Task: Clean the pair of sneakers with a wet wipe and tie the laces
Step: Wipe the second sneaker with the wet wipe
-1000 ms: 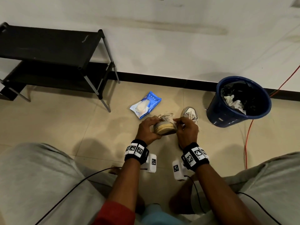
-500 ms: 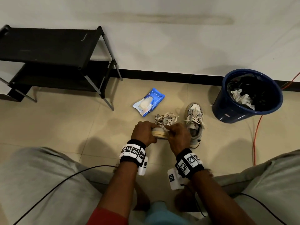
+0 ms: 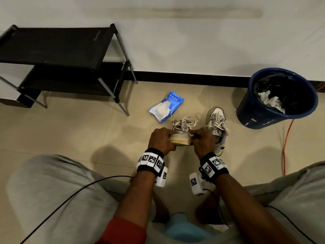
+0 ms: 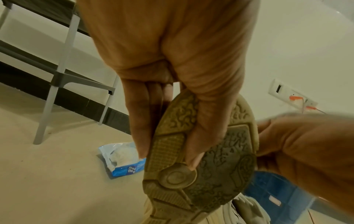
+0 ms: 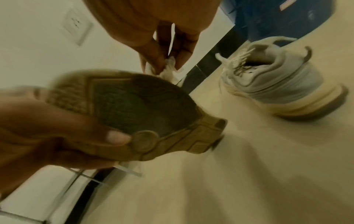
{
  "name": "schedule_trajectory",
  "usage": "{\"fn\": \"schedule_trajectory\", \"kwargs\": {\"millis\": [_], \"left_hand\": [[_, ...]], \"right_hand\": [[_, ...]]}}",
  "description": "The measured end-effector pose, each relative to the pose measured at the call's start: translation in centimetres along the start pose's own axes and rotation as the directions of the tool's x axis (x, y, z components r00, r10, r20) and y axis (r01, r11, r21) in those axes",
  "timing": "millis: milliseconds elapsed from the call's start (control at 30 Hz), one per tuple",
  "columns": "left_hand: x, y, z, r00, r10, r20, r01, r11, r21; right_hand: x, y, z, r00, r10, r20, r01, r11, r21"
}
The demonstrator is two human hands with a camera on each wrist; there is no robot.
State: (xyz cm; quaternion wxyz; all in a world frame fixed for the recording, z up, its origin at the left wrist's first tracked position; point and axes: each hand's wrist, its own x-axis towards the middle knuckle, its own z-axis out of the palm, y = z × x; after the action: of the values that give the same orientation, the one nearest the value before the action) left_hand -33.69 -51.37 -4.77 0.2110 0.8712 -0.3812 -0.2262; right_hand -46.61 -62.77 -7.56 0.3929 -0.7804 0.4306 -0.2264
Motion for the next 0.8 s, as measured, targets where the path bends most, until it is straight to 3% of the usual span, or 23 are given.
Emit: {"fn": "schedule_trajectory", "kwargs": {"millis": [100, 200, 267, 333, 400, 467, 533, 600, 667, 700, 800], "left_hand": [[0.4, 0.1, -0.3, 0.999, -0.052, -0.002, 0.052, 0.998, -0.021], [0.6, -0.1, -0.3, 0.997, -0.075, 0.019, 0.075, 0.997, -0.028], [0.5, 0.0, -0.4, 0.997, -0.074, 0.017, 0.074, 0.997, -0.020], [0.5, -0.2, -0.5, 0.998, -0.068, 0.008, 0.068, 0.998, -0.011], [0.6, -0.2, -0.5, 0.998, -0.057, -0.007, 0.057, 0.998, -0.021], [0.8, 0.1, -0.5, 0.998, -0.066, -0.015, 0.065, 0.997, -0.030], [1.0, 0.1, -0.4, 0.996, -0.091, -0.004, 0.091, 0.995, -0.050], [1.2, 0.2, -0.5, 0.994, -0.112, 0.015, 0.113, 0.992, -0.058], [1.3, 0.2, -0.6, 0.992, -0.122, 0.030, 0.123, 0.990, -0.068], [1.3, 0.1, -0.7, 0.993, -0.119, 0.023, 0.121, 0.990, -0.074], [1.3, -1.0, -0.7, 0.994, -0.105, -0.021, 0.103, 0.989, -0.107]], "right_hand": [[-1.6, -3.0, 0.4, 0.976, -0.217, 0.019, 0.215, 0.975, 0.059], [-2.6, -3.5, 0.6, 0.919, -0.394, 0.021, 0.394, 0.919, -0.025], [-1.6, -1.7, 0.6, 0.941, -0.337, -0.025, 0.336, 0.941, -0.033], [-0.3, 0.4, 0.6, 0.989, -0.124, -0.074, 0.128, 0.990, 0.054], [0.0, 1.1, 0.4, 0.997, -0.026, -0.072, 0.032, 0.996, 0.088], [-0.1, -0.4, 0.4, 0.992, -0.103, -0.069, 0.108, 0.990, 0.085], [-1.2, -2.9, 0.6, 0.965, -0.261, -0.037, 0.263, 0.961, 0.082], [-2.6, -4.5, 0.9, 0.883, -0.469, 0.027, 0.469, 0.883, 0.005], [-2.6, -4.1, 1.0, 0.809, -0.586, 0.049, 0.588, 0.807, -0.049], [-2.2, -3.5, 1.1, 0.810, -0.586, 0.018, 0.586, 0.809, -0.051], [-1.0, -0.7, 0.9, 0.911, -0.392, -0.130, 0.391, 0.920, -0.031]]}}
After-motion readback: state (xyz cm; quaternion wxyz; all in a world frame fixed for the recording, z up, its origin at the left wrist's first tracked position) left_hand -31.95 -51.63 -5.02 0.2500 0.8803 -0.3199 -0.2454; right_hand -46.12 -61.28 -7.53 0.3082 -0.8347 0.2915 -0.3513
